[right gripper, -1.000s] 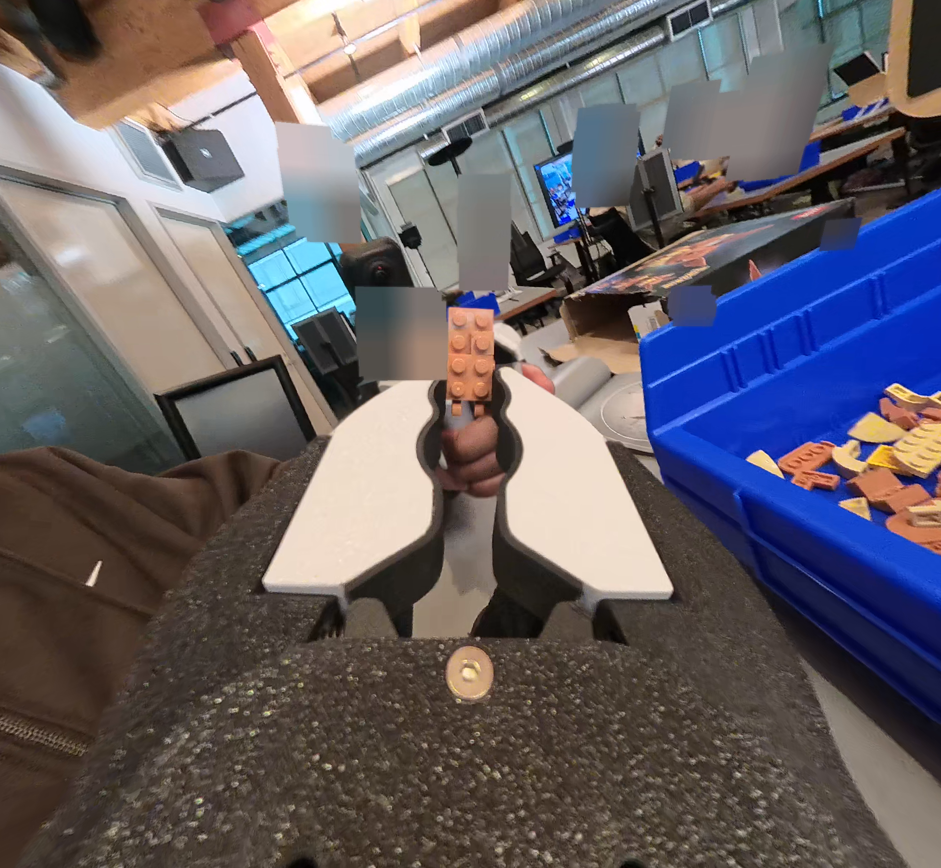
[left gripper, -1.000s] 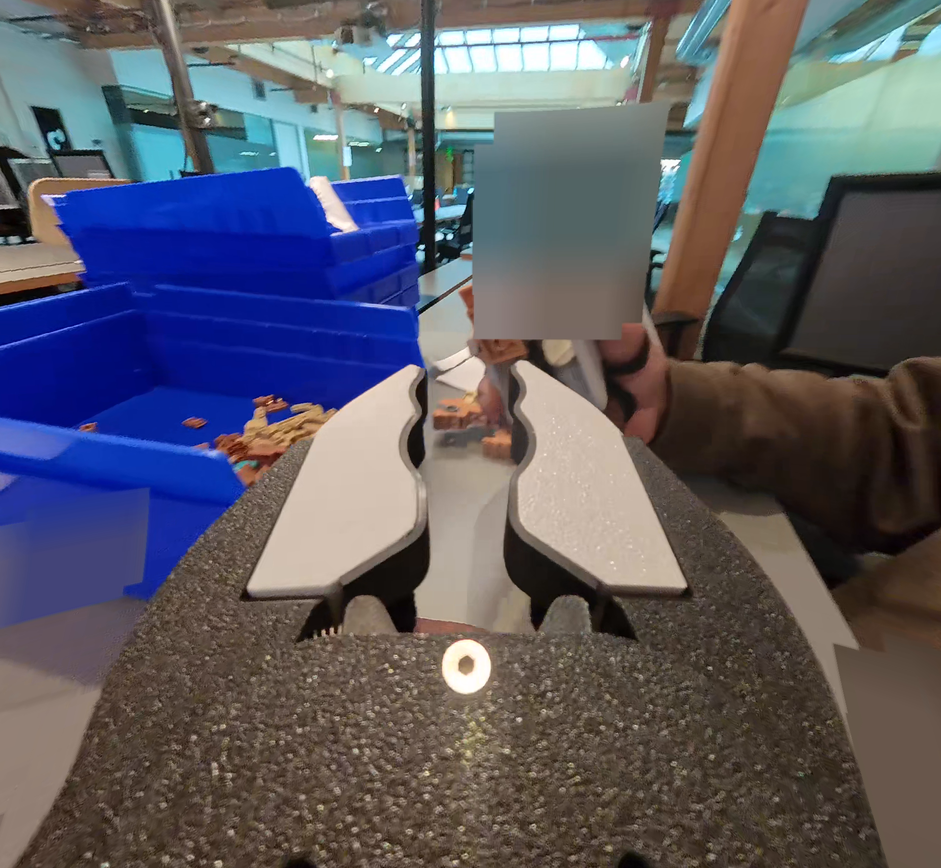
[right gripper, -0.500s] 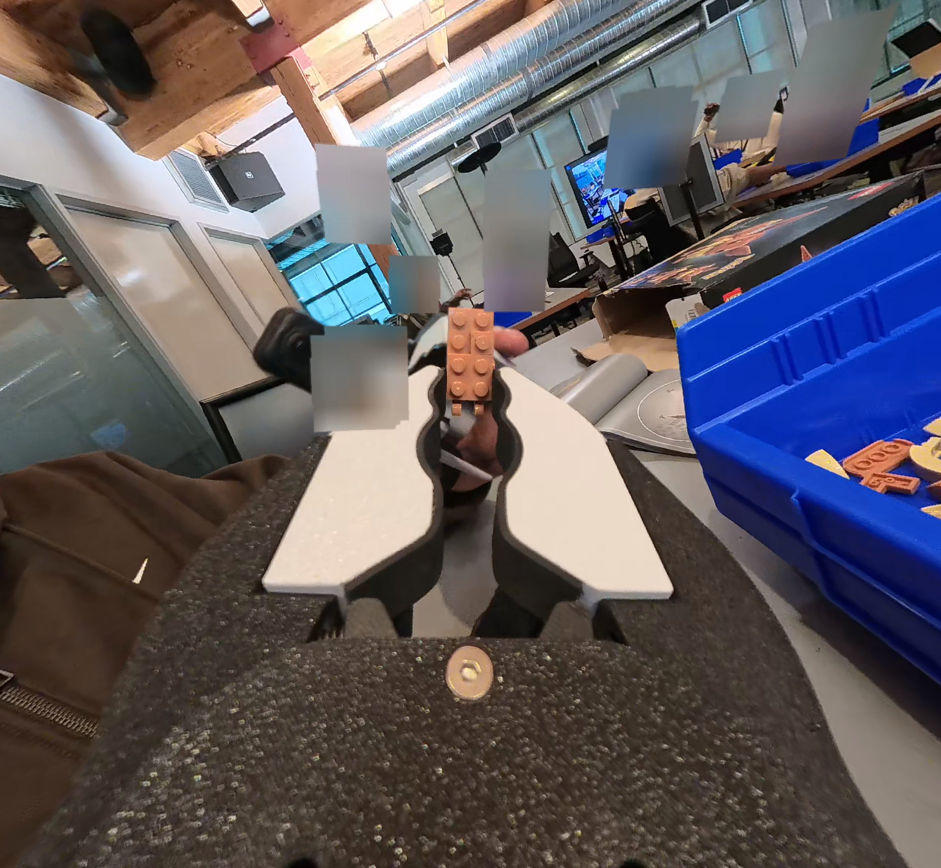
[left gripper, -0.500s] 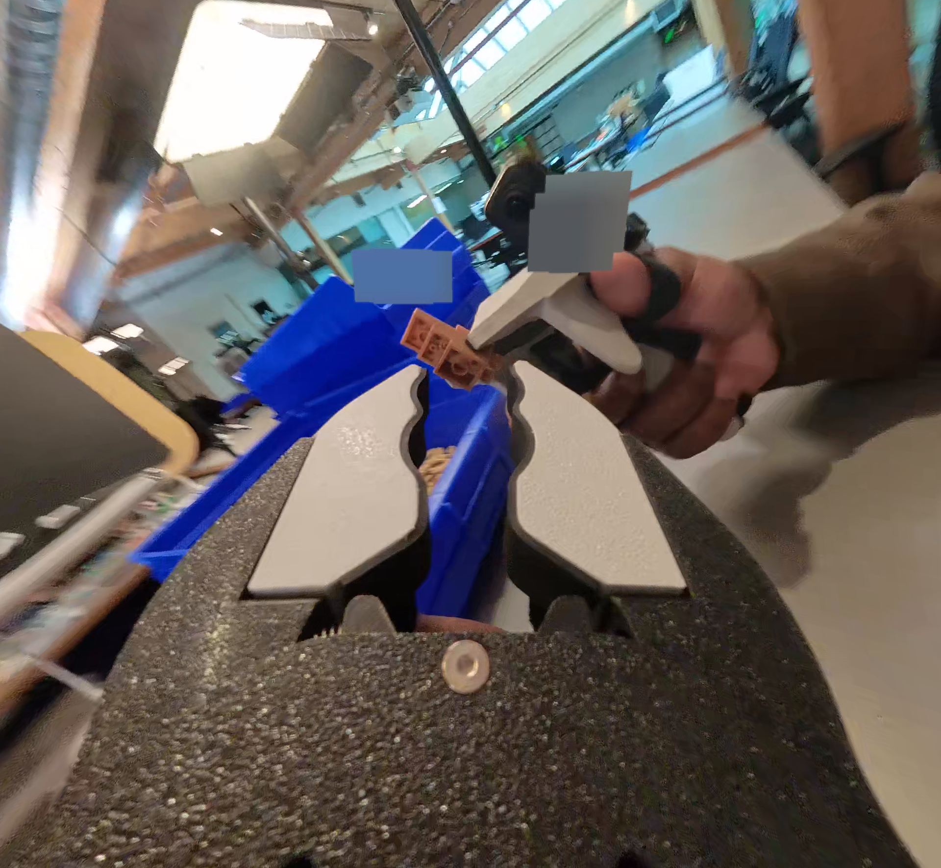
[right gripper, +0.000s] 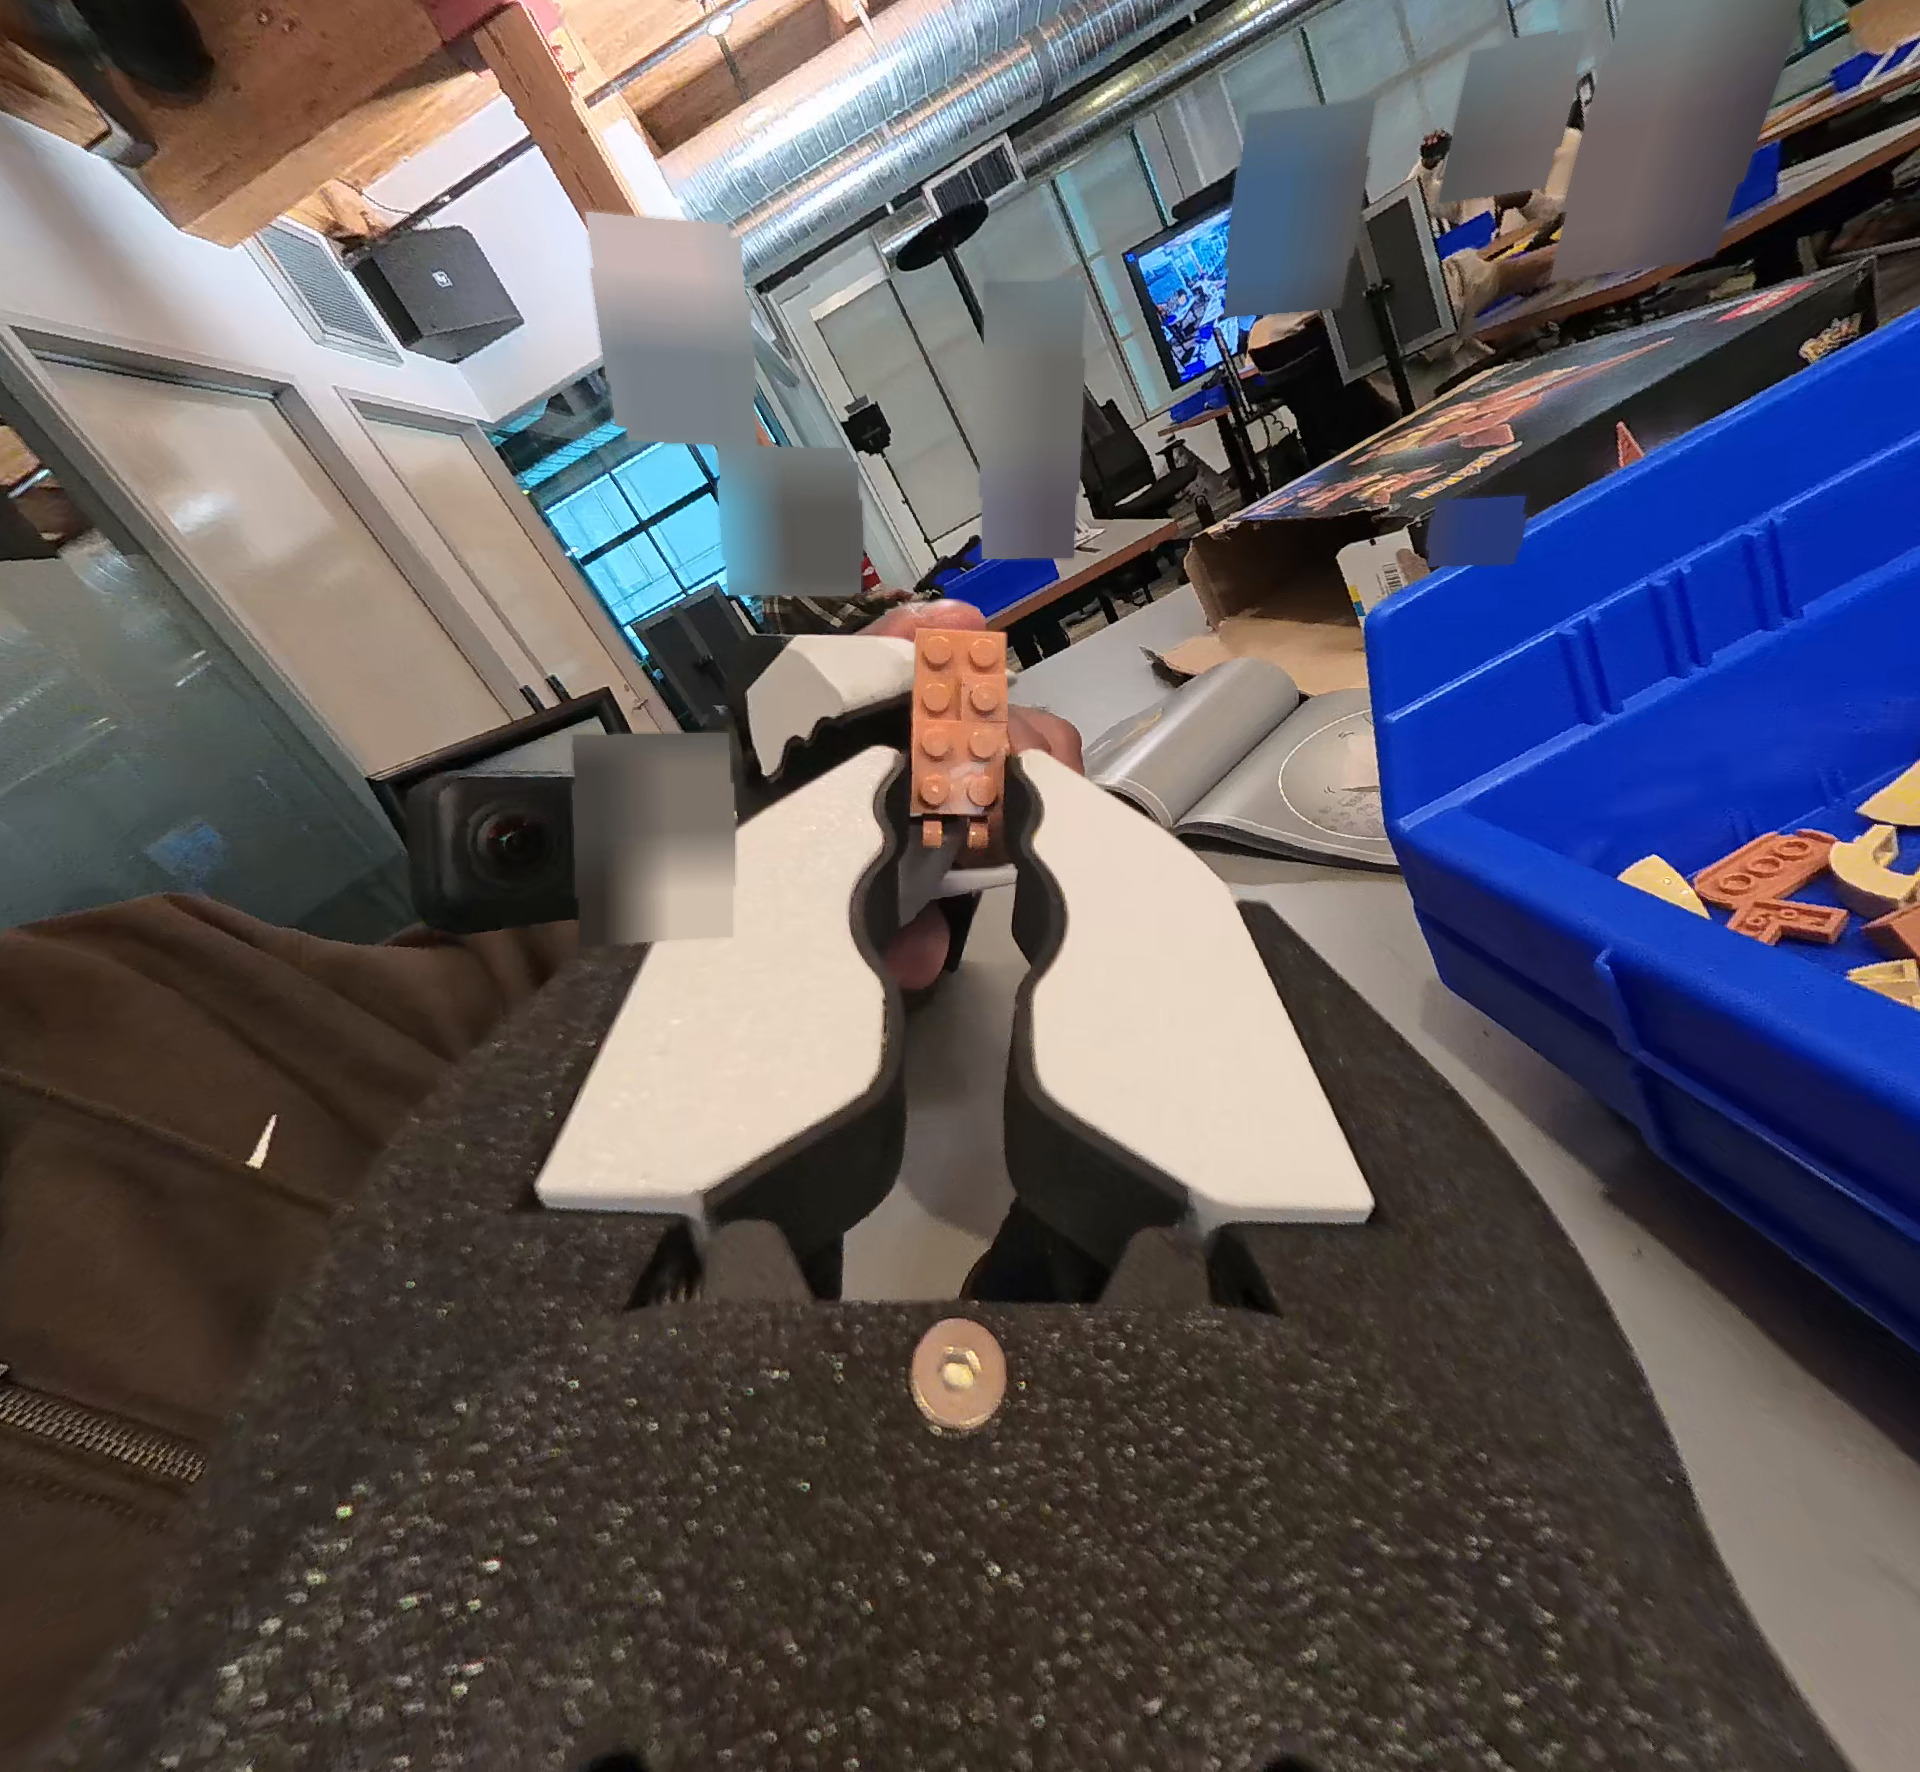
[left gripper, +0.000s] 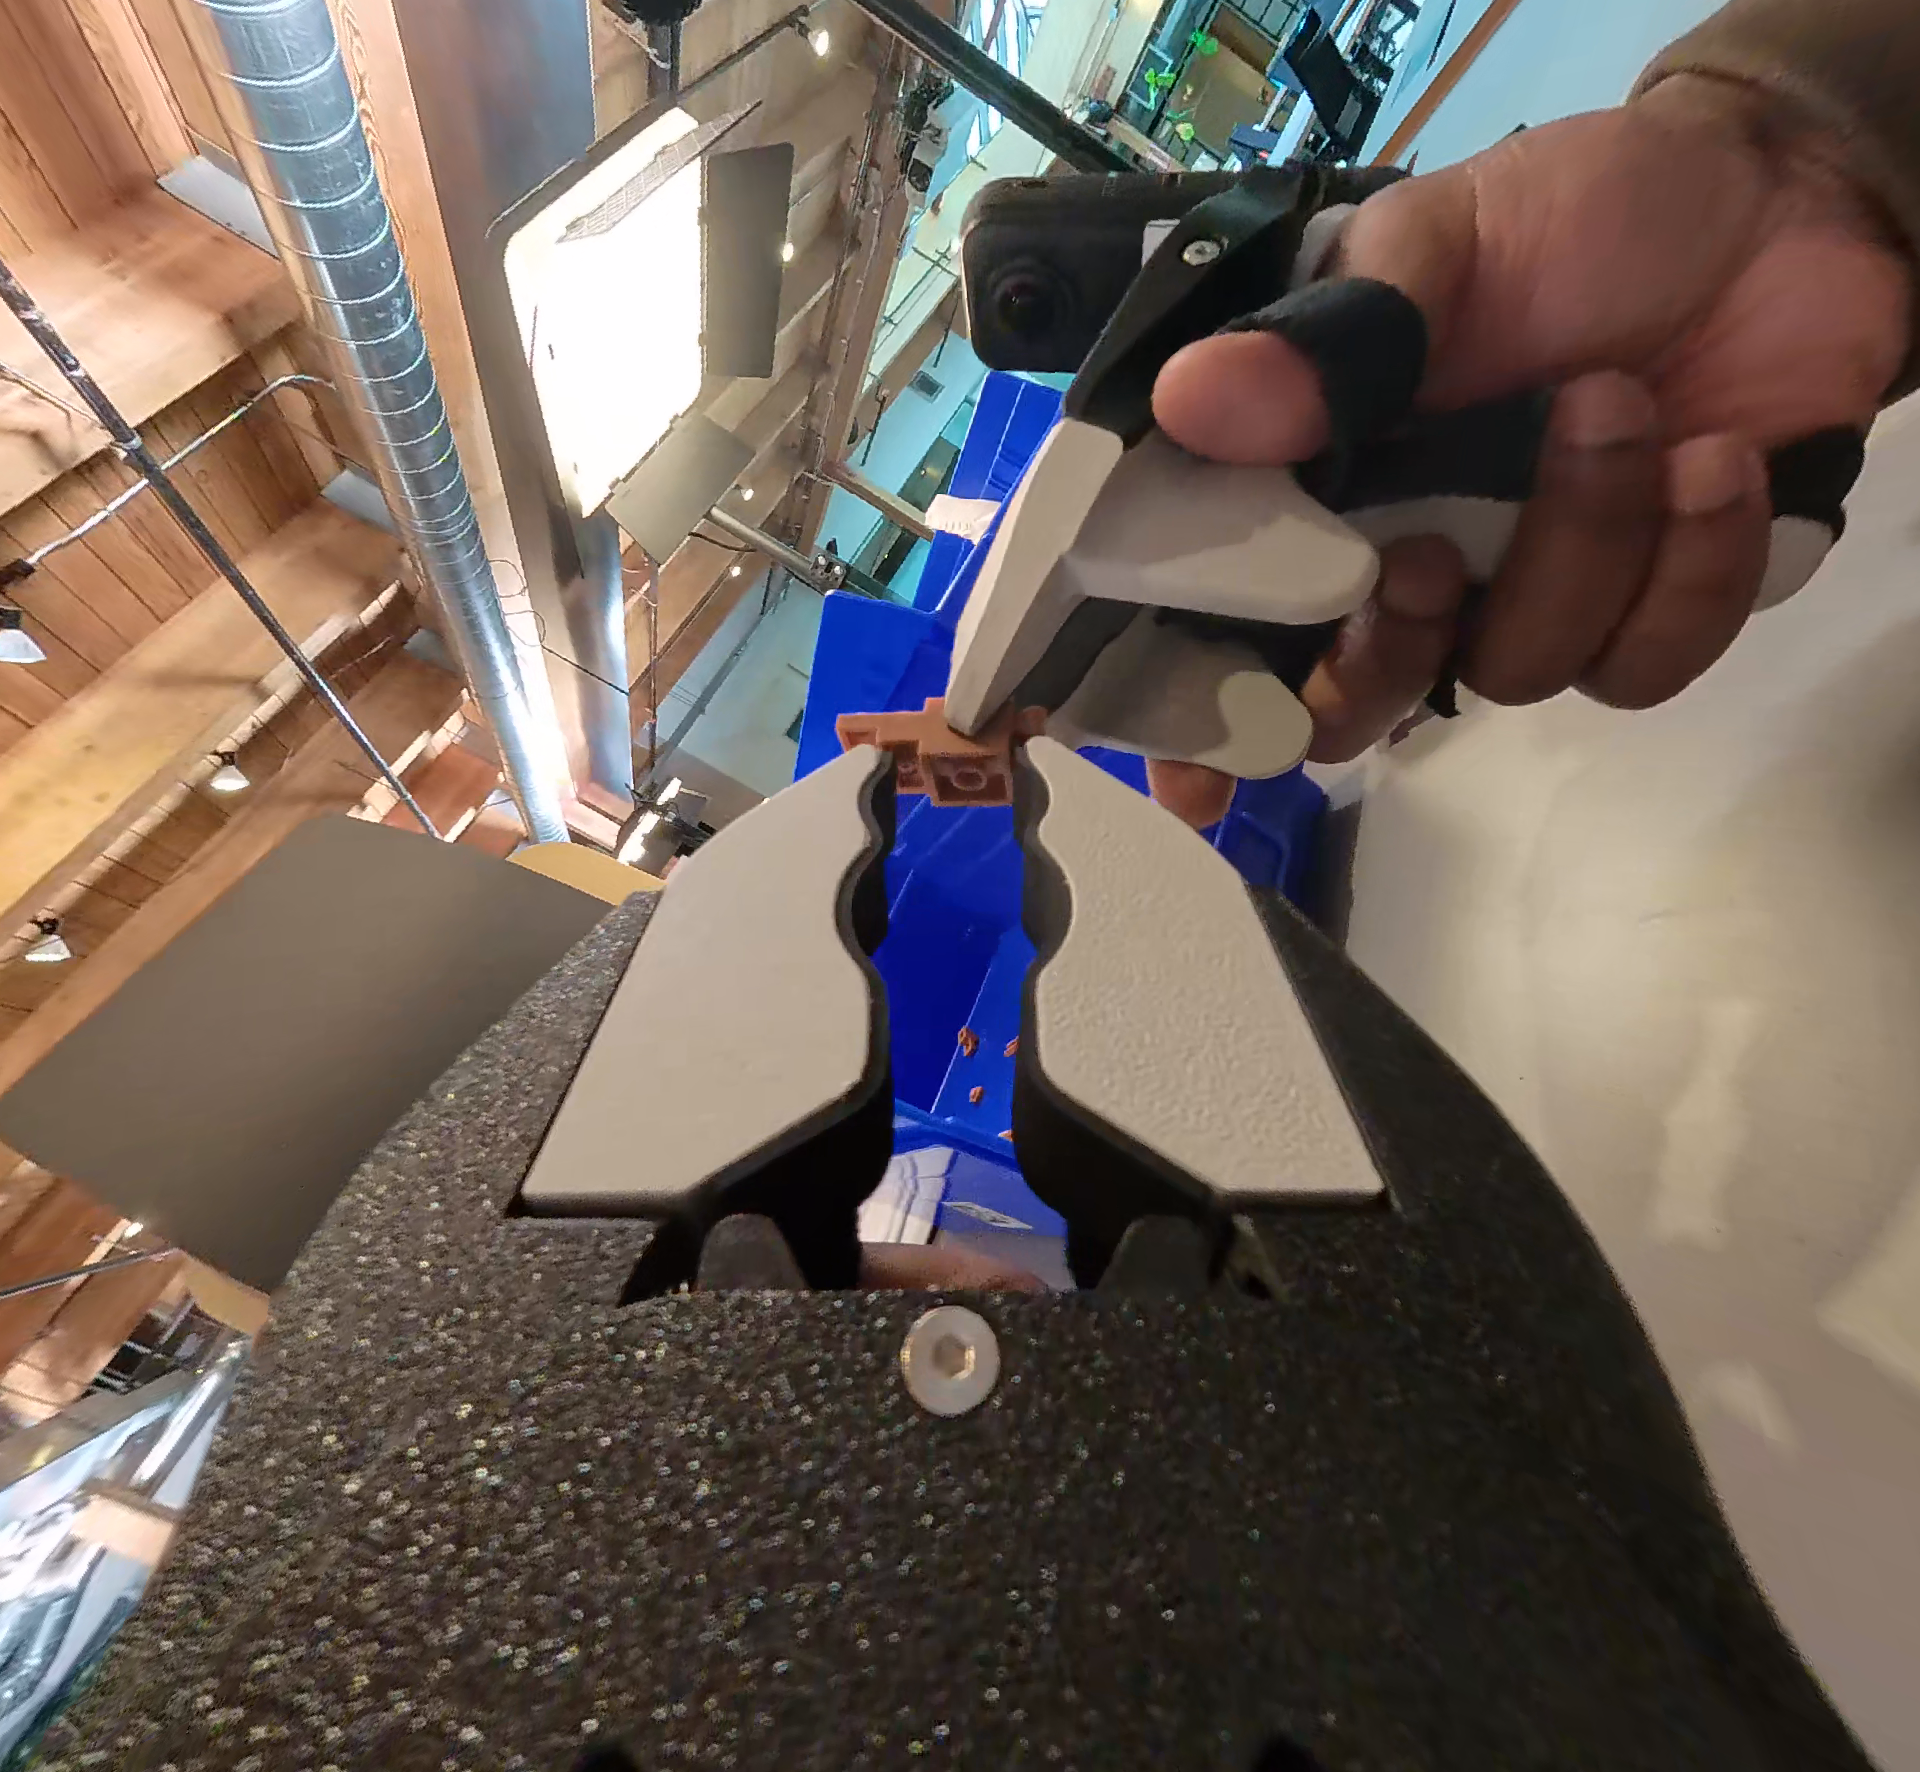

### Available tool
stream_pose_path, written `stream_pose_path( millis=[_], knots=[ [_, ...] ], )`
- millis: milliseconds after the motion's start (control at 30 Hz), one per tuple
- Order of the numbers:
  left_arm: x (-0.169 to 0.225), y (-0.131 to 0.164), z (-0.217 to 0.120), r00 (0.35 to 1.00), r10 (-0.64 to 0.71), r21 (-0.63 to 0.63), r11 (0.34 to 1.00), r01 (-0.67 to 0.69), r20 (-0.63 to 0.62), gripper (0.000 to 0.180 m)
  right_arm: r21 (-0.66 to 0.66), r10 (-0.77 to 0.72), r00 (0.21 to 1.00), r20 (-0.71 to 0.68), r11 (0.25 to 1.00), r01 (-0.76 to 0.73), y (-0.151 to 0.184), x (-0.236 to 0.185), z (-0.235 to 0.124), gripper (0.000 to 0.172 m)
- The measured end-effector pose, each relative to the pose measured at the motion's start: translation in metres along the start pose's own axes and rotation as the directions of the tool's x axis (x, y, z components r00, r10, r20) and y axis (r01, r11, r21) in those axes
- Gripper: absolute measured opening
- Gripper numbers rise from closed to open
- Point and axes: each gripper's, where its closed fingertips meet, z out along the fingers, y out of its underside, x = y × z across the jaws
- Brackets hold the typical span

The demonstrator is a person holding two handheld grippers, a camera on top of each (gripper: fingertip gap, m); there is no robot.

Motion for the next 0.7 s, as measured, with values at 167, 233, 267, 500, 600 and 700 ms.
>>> stream_pose_path(
  millis=[167, 233, 267, 500, 600, 700],
  knots=[
    [0.004, 0.001, -0.001, 0.999, 0.032, -0.005, 0.999, -0.032, -0.024, 0.017, -0.025, -0.018, 1.000, -0.010, 1.000, 0.018, 0.003, 0.000, 0.000, 0.017],
    [0.004, 0.001, -0.002, 0.999, 0.020, -0.005, 1.000, -0.020, -0.040, 0.016, -0.035, -0.031, 0.999, -0.013, 0.999, 0.031, 0.004, 0.000, 0.000, 0.017],
    [0.004, 0.001, -0.002, 0.999, 0.014, -0.004, 1.000, -0.014, -0.047, 0.016, -0.039, -0.036, 0.999, -0.013, 0.999, 0.035, 0.004, 0.000, 0.000, 0.017],
    [0.006, -0.003, -0.004, 0.989, -0.093, 0.009, 0.995, 0.094, -0.118, 0.016, -0.104, -0.228, 0.972, -0.057, 0.970, 0.221, 0.002, -0.003, -0.005, 0.018],
    [0.005, -0.004, -0.007, 0.975, -0.156, 0.024, 0.986, 0.162, -0.158, 0.016, -0.112, -0.388, 0.914, -0.120, 0.920, 0.376, -0.011, -0.002, -0.015, 0.018],
    [0.007, -0.007, -0.010, 0.953, -0.213, 0.043, 0.973, 0.228, -0.216, 0.016, -0.171, -0.528, 0.834, -0.161, 0.847, 0.503, -0.015, 0.000, -0.022, 0.022]
  ],
)
